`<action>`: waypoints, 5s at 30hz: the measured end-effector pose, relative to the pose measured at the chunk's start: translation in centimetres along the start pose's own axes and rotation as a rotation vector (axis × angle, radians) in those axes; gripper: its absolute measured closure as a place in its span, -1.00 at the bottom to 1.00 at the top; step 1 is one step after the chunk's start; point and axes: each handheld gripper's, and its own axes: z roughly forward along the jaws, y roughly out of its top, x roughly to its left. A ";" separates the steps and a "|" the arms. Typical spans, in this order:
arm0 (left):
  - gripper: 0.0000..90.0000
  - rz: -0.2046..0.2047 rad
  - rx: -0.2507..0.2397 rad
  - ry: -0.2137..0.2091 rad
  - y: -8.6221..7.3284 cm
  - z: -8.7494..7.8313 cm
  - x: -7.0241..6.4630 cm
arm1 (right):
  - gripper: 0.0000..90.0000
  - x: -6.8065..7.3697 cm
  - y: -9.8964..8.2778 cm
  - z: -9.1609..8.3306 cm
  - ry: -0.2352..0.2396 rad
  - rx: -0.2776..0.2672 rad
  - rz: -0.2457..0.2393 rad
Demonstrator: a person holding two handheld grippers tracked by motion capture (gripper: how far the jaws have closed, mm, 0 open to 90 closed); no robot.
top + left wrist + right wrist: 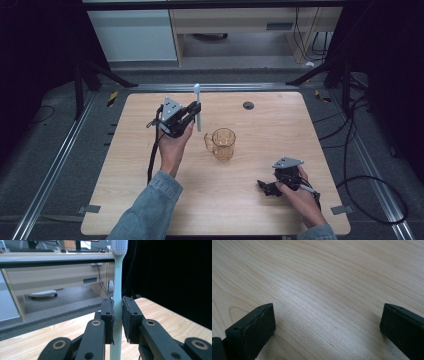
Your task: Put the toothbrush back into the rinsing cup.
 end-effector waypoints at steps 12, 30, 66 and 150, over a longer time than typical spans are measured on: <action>0.76 -0.011 -0.065 -0.015 -0.4 0.0 0.0 | -0.99 0.0 0.0 0.0 0.000 0.000 -0.001; 0.76 -0.038 -0.128 -0.007 -0.1 -0.3 0.3 | -0.99 0.0 0.0 0.0 0.000 0.000 0.000; 0.76 -0.035 -0.120 -0.043 -1.5 1.2 -0.3 | -0.99 0.0 0.0 0.0 0.003 -0.002 -0.006; 0.75 -0.044 -0.005 -0.066 -8.4 1.4 -1.4 | -0.99 0.0 0.0 0.0 0.005 -0.002 -0.004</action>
